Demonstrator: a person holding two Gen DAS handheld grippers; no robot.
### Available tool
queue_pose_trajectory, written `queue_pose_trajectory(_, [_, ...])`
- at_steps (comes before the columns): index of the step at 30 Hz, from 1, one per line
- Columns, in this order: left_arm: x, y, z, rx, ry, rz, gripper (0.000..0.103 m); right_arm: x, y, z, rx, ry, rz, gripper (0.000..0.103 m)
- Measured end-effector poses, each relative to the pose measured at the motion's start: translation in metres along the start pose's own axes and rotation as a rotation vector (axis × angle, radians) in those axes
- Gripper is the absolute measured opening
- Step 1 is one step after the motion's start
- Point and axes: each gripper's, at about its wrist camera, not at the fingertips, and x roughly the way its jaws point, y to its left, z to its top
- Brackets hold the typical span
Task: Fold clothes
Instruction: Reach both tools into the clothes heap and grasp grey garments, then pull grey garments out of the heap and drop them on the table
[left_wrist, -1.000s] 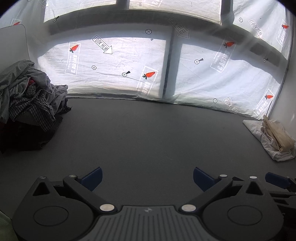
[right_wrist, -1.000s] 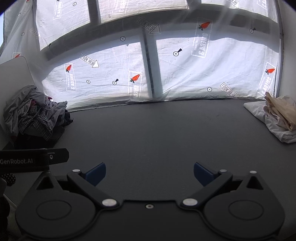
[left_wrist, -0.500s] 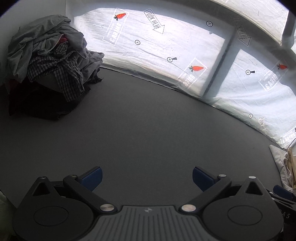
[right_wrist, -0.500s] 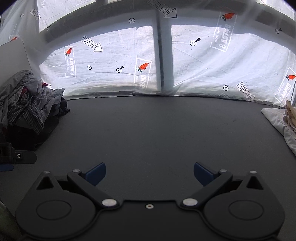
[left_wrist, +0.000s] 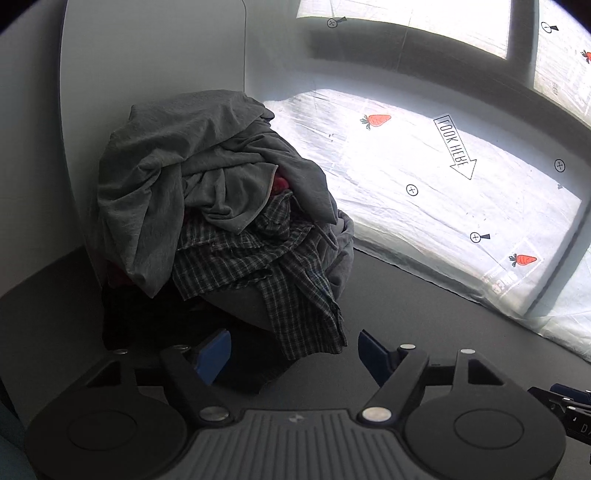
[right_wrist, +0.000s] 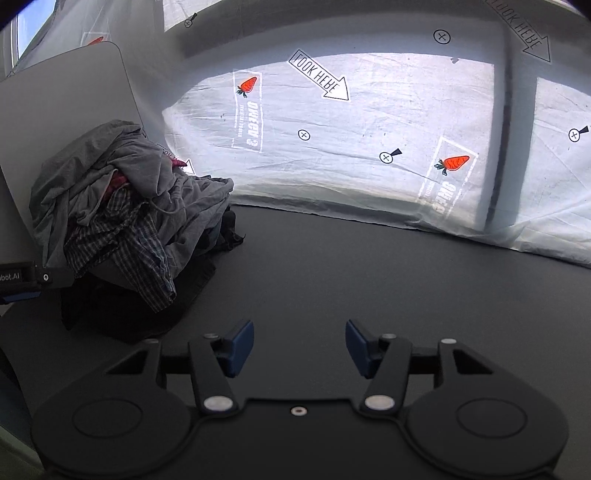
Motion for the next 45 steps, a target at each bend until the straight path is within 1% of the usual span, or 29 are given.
queue_pose_trajectory(3, [0.021,0.033,0.028,-0.069,-0.04,0.068,0.076,0.038,0.03,0.034,-0.015,-0.01,0.077,0.05])
queue_pose_trajectory(6, [0.048,0.065,0.052,-0.154,-0.075,0.144,0.078,0.071,0.059,0.062,-0.066,-0.028,0.131,0.049])
queue_pose_trajectory(8, [0.064,0.081,0.062,-0.201,-0.084,0.173,0.078,0.091,0.079,0.079,-0.104,-0.041,0.172,0.049])
queue_pose_trajectory(10, [0.079,0.095,0.07,-0.243,-0.076,0.21,0.082,0.109,0.096,0.094,-0.126,-0.039,0.205,0.045])
queue_pose_trajectory(12, [0.091,0.106,0.075,-0.273,-0.076,0.243,0.086,0.128,0.112,0.108,-0.14,-0.034,0.257,0.036])
queue_pose_trajectory(14, [0.102,0.112,0.078,-0.284,-0.07,0.247,0.086,0.145,0.128,0.117,-0.173,-0.041,0.288,0.035])
queue_pose_trajectory(16, [0.114,0.117,0.079,-0.278,-0.058,0.241,0.085,0.162,0.144,0.122,-0.232,-0.062,0.288,0.036])
queue_pose_trajectory(17, [0.118,0.118,0.08,-0.274,-0.055,0.241,0.084,0.169,0.152,0.124,-0.264,-0.075,0.289,0.04])
queue_pose_trajectory(18, [0.122,0.119,0.082,-0.274,-0.058,0.241,0.083,0.176,0.158,0.125,-0.288,-0.086,0.293,0.044])
queue_pose_trajectory(19, [0.124,0.119,0.083,-0.275,-0.062,0.236,0.078,0.181,0.163,0.126,-0.303,-0.092,0.299,0.044])
queue_pose_trajectory(20, [0.125,0.118,0.083,-0.275,-0.063,0.235,0.077,0.186,0.168,0.127,-0.318,-0.098,0.305,0.044])
queue_pose_trajectory(22, [0.128,0.111,0.084,-0.26,-0.071,0.26,0.074,0.196,0.18,0.129,-0.365,-0.108,0.296,0.042])
queue_pose_trajectory(23, [0.128,0.107,0.084,-0.245,-0.074,0.269,0.072,0.199,0.184,0.129,-0.398,-0.119,0.279,0.033])
queue_pose_trajectory(24, [0.127,0.103,0.085,-0.228,-0.078,0.275,0.067,0.202,0.188,0.129,-0.431,-0.131,0.261,0.011])
queue_pose_trajectory(25, [0.125,0.1,0.085,-0.22,-0.081,0.279,0.063,0.205,0.192,0.13,-0.464,-0.143,0.243,0.004])
queue_pose_trajectory(26, [0.122,0.098,0.086,-0.219,-0.083,0.28,0.061,0.204,0.193,0.13,-0.476,-0.163,0.233,0.004])
queue_pose_trajectory(28, [0.113,0.095,0.088,-0.23,-0.091,0.279,0.052,0.193,0.185,0.134,-0.44,-0.228,0.234,0.004])
queue_pose_trajectory(29, [0.107,0.093,0.09,-0.23,-0.097,0.279,0.048,0.185,0.181,0.136,-0.433,-0.263,0.221,0.004])
queue_pose_trajectory(30, [0.1,0.091,0.091,-0.227,-0.107,0.284,0.037,0.177,0.177,0.139,-0.436,-0.302,0.195,0.003])
queue_pose_trajectory(31, [0.093,0.089,0.093,-0.222,-0.121,0.294,0.021,0.169,0.174,0.141,-0.442,-0.342,0.164,0.003])
queue_pose_trajectory(32, [0.084,0.085,0.095,-0.215,-0.145,0.3,0.014,0.16,0.168,0.145,-0.442,-0.38,0.138,0.003])
queue_pose_trajectory(33, [0.074,0.082,0.097,-0.208,-0.168,0.305,0.01,0.152,0.162,0.15,-0.431,-0.409,0.121,0.003])
queue_pose_trajectory(35, [0.054,0.073,0.1,-0.186,-0.22,0.305,0.008,0.134,0.144,0.16,-0.4,-0.449,0.106,0.003])
queue_pose_trajectory(38, [0.014,0.052,0.108,-0.113,-0.314,0.296,0.007,0.101,0.11,0.17,-0.351,-0.517,0.058,0.003])
queue_pose_trajectory(40, [-0.014,0.031,0.11,-0.076,-0.366,0.25,0.007,0.076,0.081,0.173,-0.303,-0.566,0.012,0.003])
queue_pose_trajectory(41, [-0.029,0.02,0.111,-0.058,-0.391,0.225,0.007,0.062,0.065,0.173,-0.279,-0.585,-0.01,0.003])
queue_pose_trajectory(43, [-0.057,-0.011,0.107,-0.032,-0.413,0.138,0.007,0.032,0.031,0.168,-0.23,-0.631,-0.076,0.003])
queue_pose_trajectory(44, [-0.07,-0.027,0.102,-0.018,-0.418,0.09,0.007,0.016,0.011,0.165,-0.207,-0.655,-0.124,0.003])
queue_pose_trajectory(45, [-0.08,-0.046,0.095,0.0,-0.412,0.027,0.007,-0.001,-0.012,0.16,-0.177,-0.674,-0.177,0.003])
